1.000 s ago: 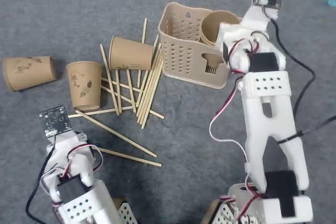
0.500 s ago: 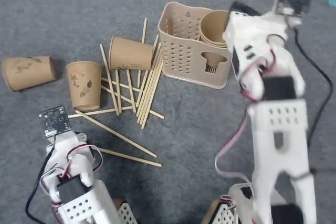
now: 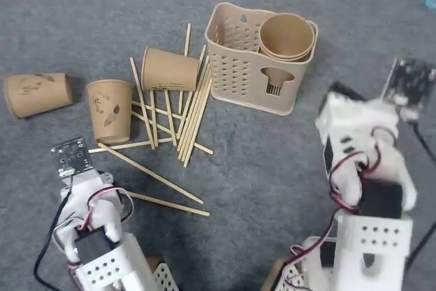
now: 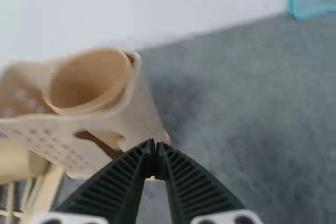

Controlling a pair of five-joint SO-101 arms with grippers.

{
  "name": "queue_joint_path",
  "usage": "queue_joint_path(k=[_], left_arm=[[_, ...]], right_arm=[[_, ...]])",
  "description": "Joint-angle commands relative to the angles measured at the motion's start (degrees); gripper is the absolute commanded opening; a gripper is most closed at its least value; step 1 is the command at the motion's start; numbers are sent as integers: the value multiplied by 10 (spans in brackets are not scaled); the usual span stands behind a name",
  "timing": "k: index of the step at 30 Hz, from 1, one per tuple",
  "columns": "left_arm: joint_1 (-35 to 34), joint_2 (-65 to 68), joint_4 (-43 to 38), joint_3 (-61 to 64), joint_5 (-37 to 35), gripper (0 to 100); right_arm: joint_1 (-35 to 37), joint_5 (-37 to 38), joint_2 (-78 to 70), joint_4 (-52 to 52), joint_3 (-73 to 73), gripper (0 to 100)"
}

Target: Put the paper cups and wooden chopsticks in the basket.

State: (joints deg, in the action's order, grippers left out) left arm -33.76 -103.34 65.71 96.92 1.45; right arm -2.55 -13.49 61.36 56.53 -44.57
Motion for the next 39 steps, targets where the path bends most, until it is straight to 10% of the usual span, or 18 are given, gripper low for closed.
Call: queue_joint_path(k=[1,14,27,39], left_arm=[[-4,-11,-3,-18,6,13],[-5,-11,-4,-23,4,15],[-125,-3,2,-192,3,70],[-218,435,-130,-424,-24,113]], right_arm=[[-27,8,58,4,-97,9],[-29,8,362,-174,-522,9],[-24,82,418,-93,-519,9],[-25,84,414,-92,-520,8]])
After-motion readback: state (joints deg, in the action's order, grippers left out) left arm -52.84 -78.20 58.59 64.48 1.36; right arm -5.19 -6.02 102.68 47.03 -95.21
